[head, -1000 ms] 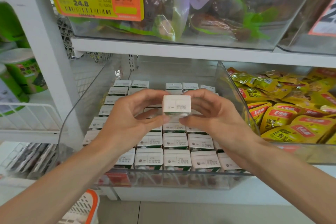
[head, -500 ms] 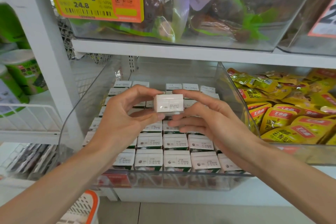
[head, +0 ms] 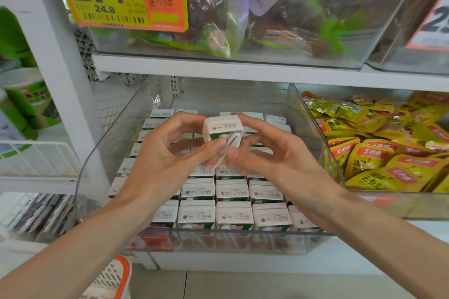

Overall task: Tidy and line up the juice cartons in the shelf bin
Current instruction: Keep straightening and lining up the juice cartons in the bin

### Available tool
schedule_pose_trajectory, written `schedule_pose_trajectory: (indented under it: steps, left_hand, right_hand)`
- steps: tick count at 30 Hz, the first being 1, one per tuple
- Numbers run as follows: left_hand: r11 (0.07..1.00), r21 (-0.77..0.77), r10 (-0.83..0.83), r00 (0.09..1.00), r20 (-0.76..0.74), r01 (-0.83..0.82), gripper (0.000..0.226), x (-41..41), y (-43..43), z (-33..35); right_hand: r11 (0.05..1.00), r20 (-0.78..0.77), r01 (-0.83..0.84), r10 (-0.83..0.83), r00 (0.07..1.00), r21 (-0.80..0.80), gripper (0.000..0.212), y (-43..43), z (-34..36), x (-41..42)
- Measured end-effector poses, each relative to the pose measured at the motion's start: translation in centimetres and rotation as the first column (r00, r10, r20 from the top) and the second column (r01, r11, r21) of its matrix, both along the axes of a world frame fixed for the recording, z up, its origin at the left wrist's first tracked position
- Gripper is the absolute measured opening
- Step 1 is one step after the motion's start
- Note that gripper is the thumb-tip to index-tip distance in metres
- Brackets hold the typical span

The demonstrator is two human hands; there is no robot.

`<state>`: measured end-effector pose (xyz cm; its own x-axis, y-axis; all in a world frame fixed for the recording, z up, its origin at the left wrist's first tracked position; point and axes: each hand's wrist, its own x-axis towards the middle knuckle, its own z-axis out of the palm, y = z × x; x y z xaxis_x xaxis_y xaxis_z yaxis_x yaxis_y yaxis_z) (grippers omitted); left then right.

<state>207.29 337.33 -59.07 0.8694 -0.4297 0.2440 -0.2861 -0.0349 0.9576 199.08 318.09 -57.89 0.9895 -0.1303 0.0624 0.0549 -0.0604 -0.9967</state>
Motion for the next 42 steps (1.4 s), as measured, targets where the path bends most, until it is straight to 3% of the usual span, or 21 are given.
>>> schedule_pose_trajectory:
  steps: [5,9,13,18,23,26,30,33,38,42]
  left_hand:
    - [0.999,0.017,0.036,0.999,-0.018,-0.036,0.040,0.1,-0.1,-0.2]
    - [0.994,-0.055,-0.096,0.994,-0.057,0.093,0.028,-0.3,-0.2,-0.3]
    - [0.996,-0.016,-0.088,0.996,-0.021,0.087,0.045,0.1,0.1,-0.2]
    - [0.985,0.102,-0.135,0.990,-0.039,0.138,0.074,0.3,-0.1,-0.2]
    - [0.992,0.128,-0.015,0.999,0.046,0.008,0.064,0.1,-0.1,0.1]
    - [0.996,0.094,0.005,0.996,0.085,-0.013,0.053,-0.1,-0.1,0.3]
    - [0.999,0.032,-0.018,0.993,0.119,0.014,0.053,-0.5,-0.5,0.5]
    - [0.998,0.063,-0.026,0.990,0.138,0.017,0.056,-0.4,-0.4,0.3]
    - [0.979,0.204,0.000,0.989,0.151,-0.031,0.060,0.4,-0.4,-0.8]
    - [0.974,0.223,0.009,0.987,0.159,-0.045,0.059,0.9,-0.1,-1.0]
  right_hand:
    - [0.986,0.068,0.014,-0.003,0.998,-0.164,0.077,0.9,-0.7,0.0]
    - [0.961,0.116,0.104,-0.076,0.990,-0.256,0.061,1.0,-0.7,0.3]
    - [0.982,0.085,0.126,-0.115,0.990,-0.139,0.062,-0.1,-0.4,0.4]
    - [0.987,-0.054,0.051,-0.043,0.998,0.149,0.066,-0.6,-0.4,0.5]
    - [0.964,-0.191,0.047,0.004,0.982,0.261,0.062,-0.3,-0.7,1.0]
    - [0.963,-0.271,0.112,-0.043,0.962,0.246,0.046,-0.1,-0.6,1.2]
    - [0.960,-0.292,0.092,-0.011,0.956,0.266,0.030,-0.2,-0.6,1.4]
    - [0.951,-0.262,0.109,-0.031,0.965,0.288,0.032,-0.5,-0.6,1.3]
    - [0.975,-0.070,0.213,-0.209,0.975,0.062,0.044,-0.5,-0.4,1.4]
    - [0.989,0.039,0.129,-0.127,0.991,-0.066,0.063,-0.4,0.2,1.1]
